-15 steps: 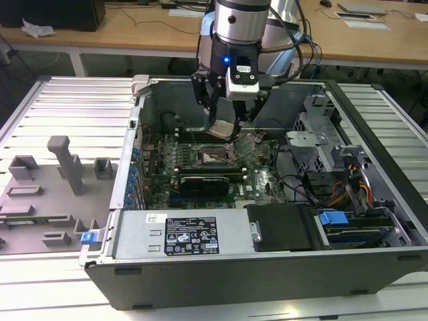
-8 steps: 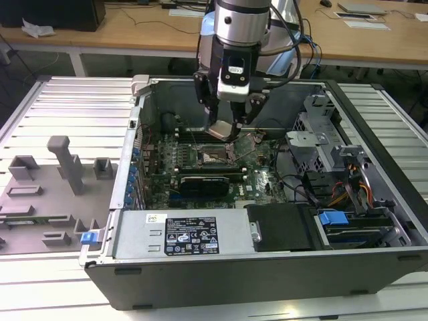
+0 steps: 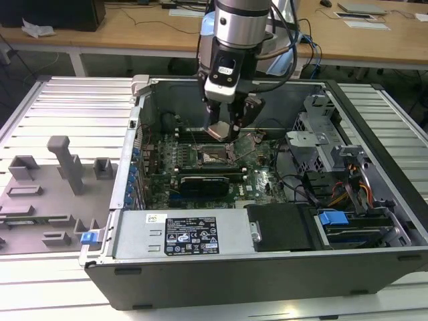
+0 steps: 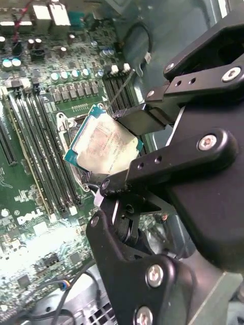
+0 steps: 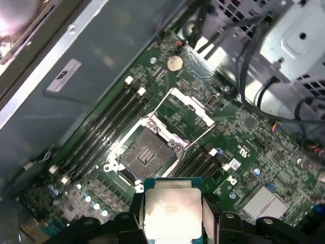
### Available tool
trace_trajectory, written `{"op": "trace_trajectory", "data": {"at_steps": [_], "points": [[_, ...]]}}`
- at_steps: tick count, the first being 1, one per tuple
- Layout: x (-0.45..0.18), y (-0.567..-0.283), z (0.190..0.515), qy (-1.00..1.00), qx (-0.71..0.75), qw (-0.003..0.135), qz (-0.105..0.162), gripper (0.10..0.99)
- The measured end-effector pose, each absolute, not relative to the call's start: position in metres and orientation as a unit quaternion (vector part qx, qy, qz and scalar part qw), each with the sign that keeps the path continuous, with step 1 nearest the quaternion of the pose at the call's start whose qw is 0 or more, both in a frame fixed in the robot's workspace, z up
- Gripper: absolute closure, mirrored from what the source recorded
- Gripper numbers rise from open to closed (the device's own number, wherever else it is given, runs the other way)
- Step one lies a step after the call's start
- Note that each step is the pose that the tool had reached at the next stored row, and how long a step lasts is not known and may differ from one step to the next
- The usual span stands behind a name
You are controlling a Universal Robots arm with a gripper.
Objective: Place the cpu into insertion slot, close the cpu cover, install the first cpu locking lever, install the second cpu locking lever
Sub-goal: 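Place the cpu into insertion slot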
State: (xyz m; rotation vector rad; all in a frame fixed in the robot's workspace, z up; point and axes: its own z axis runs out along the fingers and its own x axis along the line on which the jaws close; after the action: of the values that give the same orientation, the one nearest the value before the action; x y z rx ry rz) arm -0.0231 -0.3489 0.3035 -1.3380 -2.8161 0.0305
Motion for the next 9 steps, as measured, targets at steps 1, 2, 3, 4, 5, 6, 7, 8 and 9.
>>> {"op": "trace_trajectory", "data": {"at_steps": [1, 2, 3, 4, 5, 6, 7, 8, 9], "points": [[-0.0231, -0.3489, 0.3031, -0.898, -0.44, 0.012, 0.01, 0.545], [-0.0231, -0.3489, 0.3028, -0.894, -0.447, 0.012, 0.01, 0.545], [-0.0231, -0.3489, 0.3023, -0.888, -0.459, 0.012, 0.009, 0.545], [-0.0231, -0.3489, 0.302, -0.885, -0.466, 0.012, 0.009, 0.545], [-0.0231, -0.3489, 0.3016, -0.881, -0.474, 0.012, 0.009, 0.545], [-0.0231, -0.3489, 0.301, -0.874, -0.486, 0.012, 0.009, 0.545], [-0.0231, -0.3489, 0.3005, -0.869, -0.494, 0.012, 0.009, 0.545], [-0.0231, -0.3489, 0.3001, -0.865, -0.501, 0.013, 0.009, 0.545], [-0.0231, -0.3489, 0.2995, -0.859, -0.513, 0.013, 0.009, 0.545]]}}
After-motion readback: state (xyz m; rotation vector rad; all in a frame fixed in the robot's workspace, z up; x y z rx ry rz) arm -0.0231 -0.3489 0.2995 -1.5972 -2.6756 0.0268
